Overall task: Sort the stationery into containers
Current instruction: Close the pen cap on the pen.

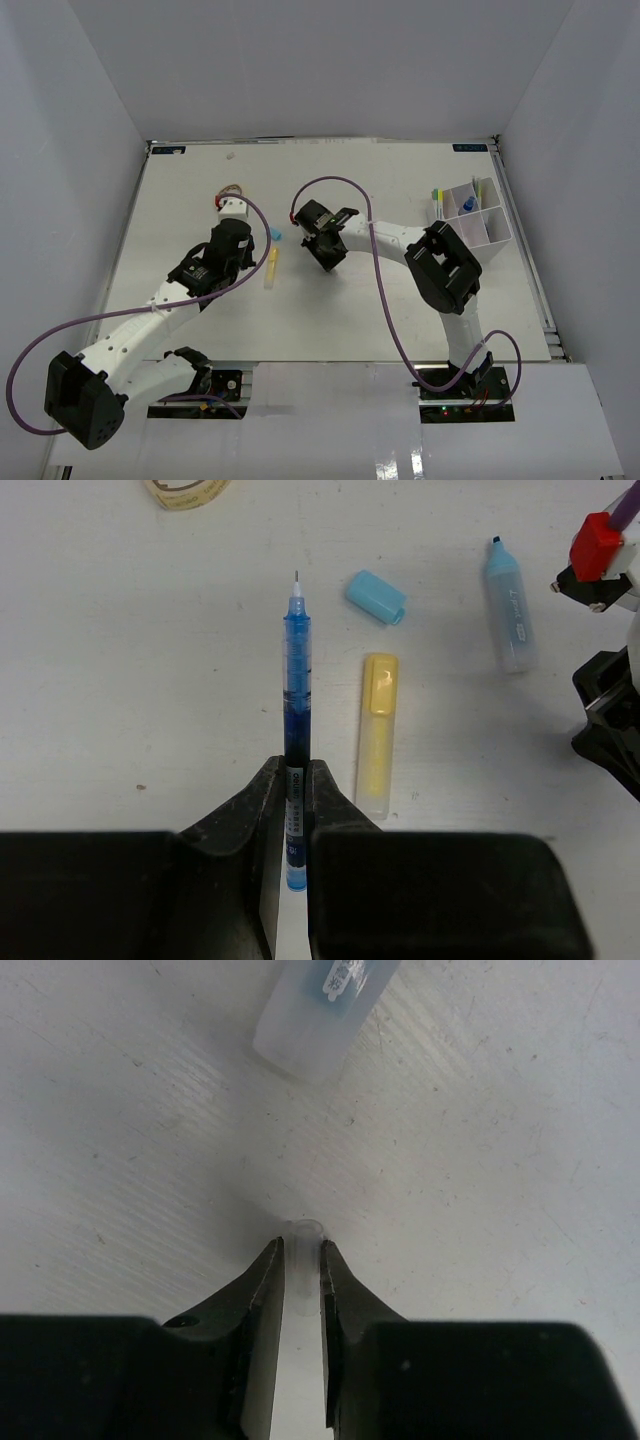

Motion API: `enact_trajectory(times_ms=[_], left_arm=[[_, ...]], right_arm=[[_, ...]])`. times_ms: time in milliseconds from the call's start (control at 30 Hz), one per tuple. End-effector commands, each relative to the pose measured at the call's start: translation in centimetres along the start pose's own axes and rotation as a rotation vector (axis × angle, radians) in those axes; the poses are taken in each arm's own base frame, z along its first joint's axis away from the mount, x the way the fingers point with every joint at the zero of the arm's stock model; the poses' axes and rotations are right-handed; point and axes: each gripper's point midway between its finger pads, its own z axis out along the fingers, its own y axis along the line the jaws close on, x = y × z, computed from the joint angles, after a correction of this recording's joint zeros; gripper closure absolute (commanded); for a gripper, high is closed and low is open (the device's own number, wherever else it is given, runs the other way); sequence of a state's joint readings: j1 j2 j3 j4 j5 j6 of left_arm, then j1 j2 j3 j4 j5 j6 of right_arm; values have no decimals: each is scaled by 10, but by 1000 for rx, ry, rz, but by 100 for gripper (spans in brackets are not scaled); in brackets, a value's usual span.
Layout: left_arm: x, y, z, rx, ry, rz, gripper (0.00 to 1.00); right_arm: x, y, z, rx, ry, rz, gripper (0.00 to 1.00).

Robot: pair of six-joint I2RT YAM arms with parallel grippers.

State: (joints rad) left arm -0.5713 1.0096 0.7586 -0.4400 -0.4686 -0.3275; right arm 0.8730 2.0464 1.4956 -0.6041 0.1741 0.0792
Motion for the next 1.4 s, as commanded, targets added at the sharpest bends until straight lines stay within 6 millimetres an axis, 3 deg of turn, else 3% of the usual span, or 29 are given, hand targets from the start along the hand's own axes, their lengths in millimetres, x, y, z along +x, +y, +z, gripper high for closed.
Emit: enact_trajectory(times_ms=[0,133,233,333,400,467,500,567,600,667,700,767,867,900,1000,1133,1367], left_arm=[[-6,-4,-4,41,-30,-10,100],[-17,-13,-10,109,-79,-11,100],[-31,-31,-18,224,-133,-6,100],[-52,-53,-35,372,-219,2,100],[-68,-65,-44,443,-277,2,100],[-75,-79,-53,527,-304,16,100],[-87,-84,-59,557,-343,12,100],[-96,-98,-65,630,-370,19,100],[-101,-101,-66,646,-380,21,100],[-112,-109,-71,679,-399,25,100],[-120,-114,-70,695,-418,25,100],[-130,-124,-77,748,-446,16,100],[-130,-136,-78,815,-453,11,100],[-126,-142,-82,863,-448,18,100],[-111,-150,-89,949,-447,36,100],[-99,-149,-95,979,-462,68,100],[-99,-137,-95,922,-498,80,100]], right_arm=[[-12,4,-13,-12,-38,4,83],[-26,2,-34,-16,-112,-3,87],[-44,-5,-65,-3,-215,-4,88],[-73,-17,-121,10,-385,7,88],[-87,-23,-149,16,-474,26,88],[-107,-33,-193,17,-627,56,88],[-110,-36,-203,20,-668,68,88],[-124,-45,-245,22,-819,103,88],[-124,-48,-250,23,-846,108,88],[-131,-57,-284,25,-969,134,88],[-130,-57,-286,16,-986,137,88],[-135,-63,-312,-6,-1089,162,88],[-133,-61,-325,-57,-1153,192,90],[-140,-55,-339,-99,-1219,185,91],[-144,-39,-346,-209,-1287,171,91],[-151,-16,-344,-365,-1314,172,92],[-163,-10,-360,-436,-1372,191,92]])
